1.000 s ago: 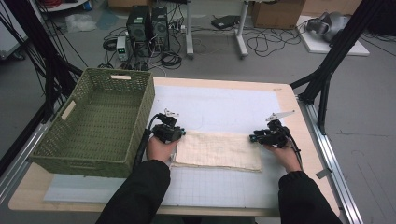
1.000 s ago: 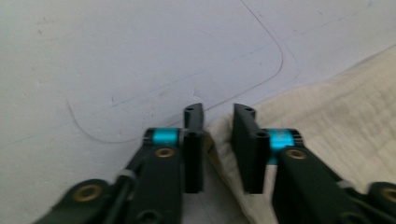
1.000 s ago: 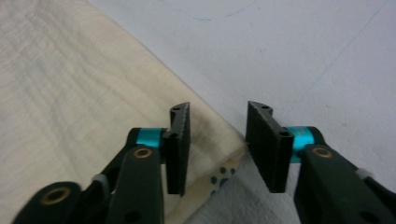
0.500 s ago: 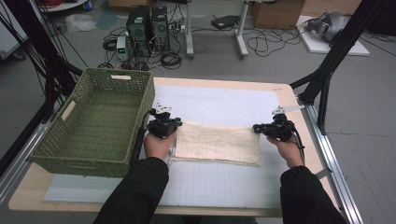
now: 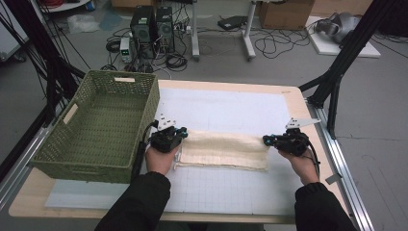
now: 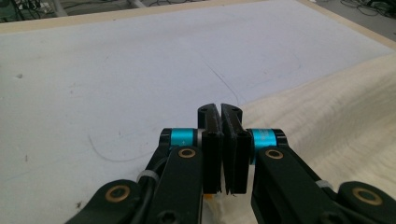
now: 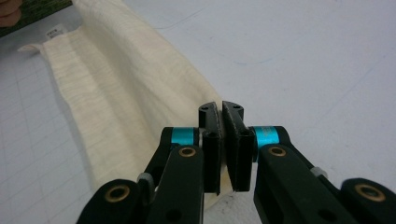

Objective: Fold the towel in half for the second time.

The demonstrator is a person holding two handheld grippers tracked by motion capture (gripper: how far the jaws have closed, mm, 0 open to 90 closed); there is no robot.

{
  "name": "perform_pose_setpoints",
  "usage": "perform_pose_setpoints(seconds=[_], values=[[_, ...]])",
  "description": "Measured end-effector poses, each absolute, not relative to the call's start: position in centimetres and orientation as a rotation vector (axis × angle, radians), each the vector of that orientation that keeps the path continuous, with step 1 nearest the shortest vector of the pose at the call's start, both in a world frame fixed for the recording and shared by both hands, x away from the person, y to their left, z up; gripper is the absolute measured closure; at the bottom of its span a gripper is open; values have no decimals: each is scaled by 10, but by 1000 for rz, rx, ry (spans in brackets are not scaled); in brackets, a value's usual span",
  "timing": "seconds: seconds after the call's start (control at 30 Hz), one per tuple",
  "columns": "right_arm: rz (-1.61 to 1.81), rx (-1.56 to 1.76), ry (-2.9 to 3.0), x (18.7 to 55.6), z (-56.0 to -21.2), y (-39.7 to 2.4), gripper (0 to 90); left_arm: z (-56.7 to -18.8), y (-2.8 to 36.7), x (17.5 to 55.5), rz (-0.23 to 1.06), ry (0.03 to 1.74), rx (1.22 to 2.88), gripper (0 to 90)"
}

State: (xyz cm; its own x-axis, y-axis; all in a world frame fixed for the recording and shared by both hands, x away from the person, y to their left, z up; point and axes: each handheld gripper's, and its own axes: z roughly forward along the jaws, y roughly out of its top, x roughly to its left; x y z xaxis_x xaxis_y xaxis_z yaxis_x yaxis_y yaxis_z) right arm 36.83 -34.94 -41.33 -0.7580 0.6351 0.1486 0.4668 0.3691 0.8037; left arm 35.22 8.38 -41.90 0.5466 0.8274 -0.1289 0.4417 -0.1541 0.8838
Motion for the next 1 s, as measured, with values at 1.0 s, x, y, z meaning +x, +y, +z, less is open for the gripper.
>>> perform_pose_setpoints(seconds=[1.0], values=[[1348,944,2496,334,-407,-345,601,-446,92,312,311,1063,1926,851]])
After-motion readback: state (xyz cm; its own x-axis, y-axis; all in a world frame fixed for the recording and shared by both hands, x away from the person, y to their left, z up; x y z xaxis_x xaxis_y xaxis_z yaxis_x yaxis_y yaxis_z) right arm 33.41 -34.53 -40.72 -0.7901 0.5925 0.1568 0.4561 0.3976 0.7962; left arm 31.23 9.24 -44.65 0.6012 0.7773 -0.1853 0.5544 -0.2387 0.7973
